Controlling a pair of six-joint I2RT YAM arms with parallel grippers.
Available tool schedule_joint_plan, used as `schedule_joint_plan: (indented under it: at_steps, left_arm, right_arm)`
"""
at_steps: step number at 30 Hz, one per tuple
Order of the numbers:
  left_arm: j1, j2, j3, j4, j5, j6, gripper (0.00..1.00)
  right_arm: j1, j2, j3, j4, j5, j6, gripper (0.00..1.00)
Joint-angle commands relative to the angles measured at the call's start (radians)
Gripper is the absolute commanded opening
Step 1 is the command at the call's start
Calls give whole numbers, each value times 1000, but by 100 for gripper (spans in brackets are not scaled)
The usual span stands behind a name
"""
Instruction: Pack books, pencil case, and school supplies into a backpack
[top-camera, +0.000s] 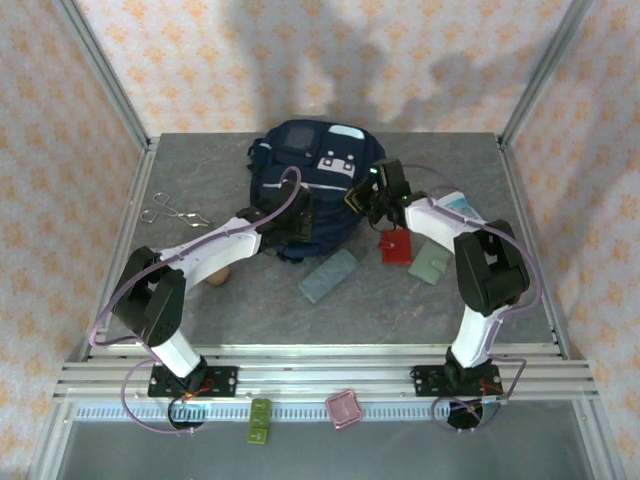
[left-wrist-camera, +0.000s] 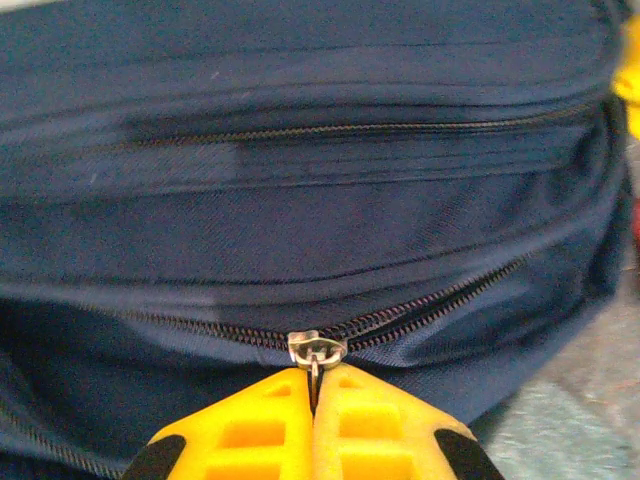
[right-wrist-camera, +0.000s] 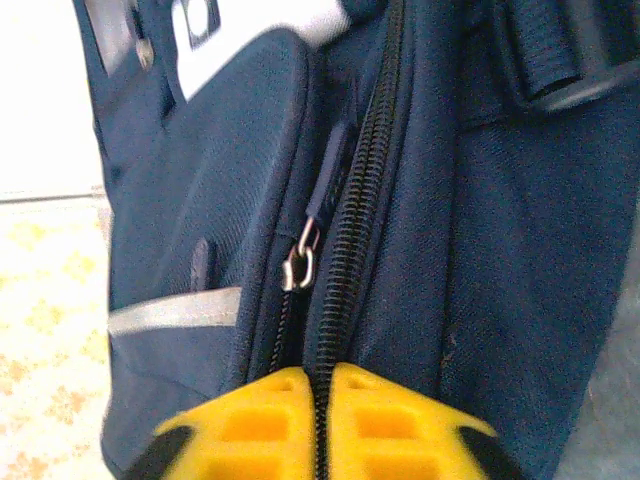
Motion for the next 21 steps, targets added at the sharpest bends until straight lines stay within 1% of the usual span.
schedule_joint_plan:
  at_steps: [1, 3, 5, 10, 12, 14, 18, 21]
  left_arm:
    - [-17, 12, 69, -31, 24, -46, 0]
    - [-23, 16, 84, -21, 27, -48, 0]
    - [-24, 16, 90, -11, 37, -48, 0]
    - [-27, 35, 110, -18, 45, -41, 0]
    - [-27, 37, 109, -15, 40, -39, 0]
    - [-29, 38, 105, -15, 43, -40, 0]
    - [-40, 30, 98, -4, 59, -38, 0]
    - [-54, 30, 95, -1, 63, -35, 0]
  right_arm:
    - [-33, -30, 4, 59, 54, -2, 27]
    - [-28, -73, -59, 99, 11, 30, 33]
    - [-18, -116, -115, 127, 0, 46, 36]
    - [29, -155, -186, 167, -50, 91, 38]
    - [51, -161, -212, 198, -63, 115, 41]
    - [66, -156, -211, 201, -66, 124, 44]
    - [84, -112, -172, 204, -71, 133, 44]
    - [93, -74, -123, 197, -51, 131, 44]
